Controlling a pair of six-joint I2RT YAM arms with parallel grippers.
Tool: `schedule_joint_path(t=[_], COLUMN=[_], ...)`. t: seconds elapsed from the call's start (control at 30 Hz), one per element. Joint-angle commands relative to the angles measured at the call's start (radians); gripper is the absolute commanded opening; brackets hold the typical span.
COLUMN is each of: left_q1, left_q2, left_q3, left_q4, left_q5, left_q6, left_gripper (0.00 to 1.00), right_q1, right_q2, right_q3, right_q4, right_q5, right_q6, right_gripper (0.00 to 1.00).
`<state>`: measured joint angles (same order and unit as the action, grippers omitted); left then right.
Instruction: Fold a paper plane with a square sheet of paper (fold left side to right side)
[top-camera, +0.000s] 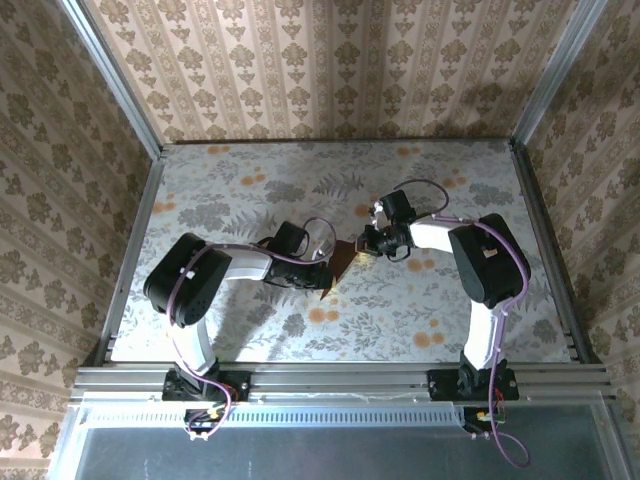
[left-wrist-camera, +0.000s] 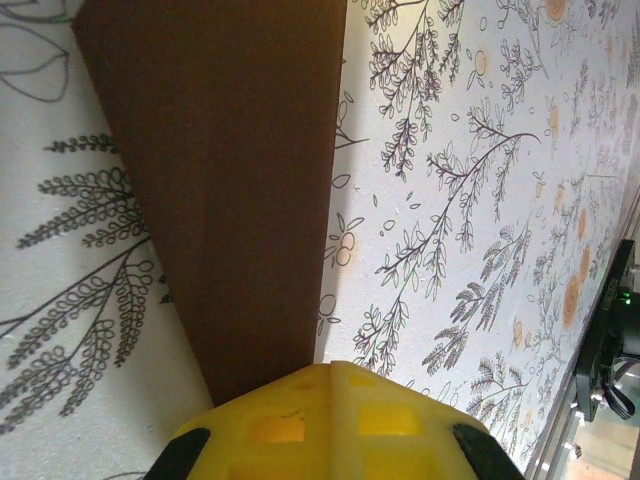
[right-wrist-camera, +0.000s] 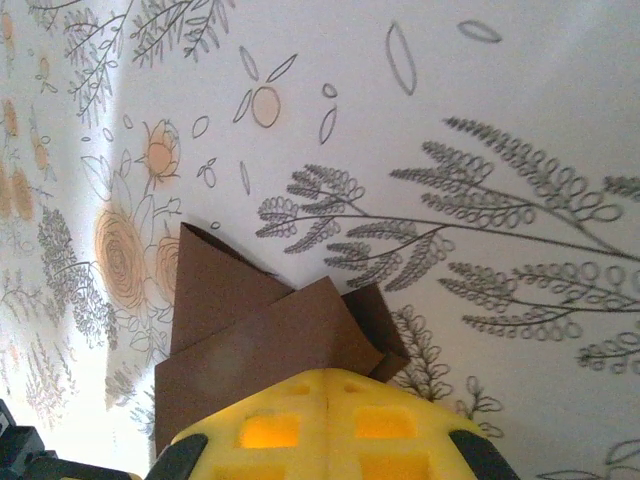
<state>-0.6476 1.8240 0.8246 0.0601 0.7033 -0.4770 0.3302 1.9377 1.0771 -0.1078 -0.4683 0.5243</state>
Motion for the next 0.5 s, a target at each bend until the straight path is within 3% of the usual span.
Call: schedule_joint_path(t=[0.0,0.47], left_q1=[-0.001,-0.001], left_q2=[0.053,0.044], left_q3=[-0.048,-0.055], left_q4=[-0.148,-0.142], left_q5=[-0.068,-0.07], left_q6=[0.024,0.023], left_gripper=[0.0,0.0], right_q1=[-0.051,-0.084], right_q2=[0.041,0.015], right_q3=[0.023,0.083], right_q4=[-0.039,-0.09], right_q5=[0.128,0.123], right_q6=[-0.031,-0.06], right_gripper=[0.02,0.02])
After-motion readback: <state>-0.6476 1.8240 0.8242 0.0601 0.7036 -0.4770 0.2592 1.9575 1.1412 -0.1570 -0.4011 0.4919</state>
